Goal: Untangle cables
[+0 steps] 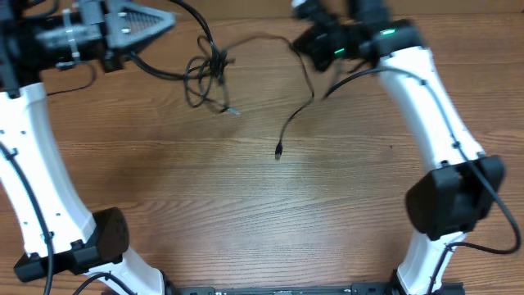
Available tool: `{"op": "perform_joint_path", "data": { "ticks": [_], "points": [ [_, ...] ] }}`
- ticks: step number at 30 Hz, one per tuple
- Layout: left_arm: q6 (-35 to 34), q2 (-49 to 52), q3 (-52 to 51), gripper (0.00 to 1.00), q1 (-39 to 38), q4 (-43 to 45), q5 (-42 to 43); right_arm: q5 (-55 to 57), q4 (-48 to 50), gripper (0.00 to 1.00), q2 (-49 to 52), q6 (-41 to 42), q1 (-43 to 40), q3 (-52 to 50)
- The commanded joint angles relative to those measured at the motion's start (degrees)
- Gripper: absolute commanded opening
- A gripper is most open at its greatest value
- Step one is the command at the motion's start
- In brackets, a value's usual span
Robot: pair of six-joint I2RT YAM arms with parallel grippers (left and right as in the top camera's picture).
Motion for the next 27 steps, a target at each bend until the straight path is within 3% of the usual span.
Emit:
{"op": "perform_joint_path", "data": {
  "ticks": [1, 7, 12, 16, 21, 27],
  "points": [
    [5.2, -5.1, 0.5, 0.04, 7.0, -2.1, 0.4, 1.5, 0.5, 0.04, -4.0, 8.4, -9.8, 0.9],
    [9.6, -6.7, 0.5, 0.04, 16.3, -7.6, 0.3, -0.3, -1.8, 0.04, -4.1, 9.9, -20.1, 0.9],
    [10.3, -6.7, 0.5, 0.04, 14.1, -7.9, -6.9, -2.9, -5.3, 0.04, -4.1, 9.7, -18.6, 0.9],
    [10.3, -6.5, 0.5, 0.04, 5.5, -5.0, -17.6, -3.0, -6.9, 0.04, -4.6, 9.7, -12.5, 0.9],
    [10.4, -6.0, 0.5, 0.04, -10.5, -0.4, -42.0, -1.3, -5.5, 0.04, -7.4, 9.7, -6.6, 0.9],
    [18.5, -1.9, 0.5, 0.04, -28.6, 3.5, -64.6, -1.3, -5.4, 0.04, -14.2, 9.7, -3.6, 0.9]
  ]
}}
